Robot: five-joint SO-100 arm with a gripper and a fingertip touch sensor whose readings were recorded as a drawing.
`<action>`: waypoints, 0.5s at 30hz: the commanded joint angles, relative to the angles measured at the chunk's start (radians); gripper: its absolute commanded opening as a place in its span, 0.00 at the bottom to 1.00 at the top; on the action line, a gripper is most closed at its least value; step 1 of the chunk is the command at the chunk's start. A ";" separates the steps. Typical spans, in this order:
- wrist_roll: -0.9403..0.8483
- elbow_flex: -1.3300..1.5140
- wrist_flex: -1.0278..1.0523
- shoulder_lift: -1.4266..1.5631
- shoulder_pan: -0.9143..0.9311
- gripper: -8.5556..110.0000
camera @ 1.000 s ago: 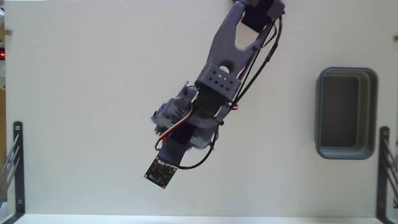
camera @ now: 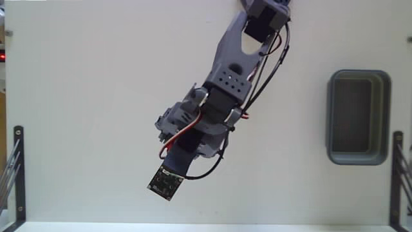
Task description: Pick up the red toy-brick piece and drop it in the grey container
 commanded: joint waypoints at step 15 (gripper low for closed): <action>0.003 0.002 -0.008 0.061 -0.094 0.53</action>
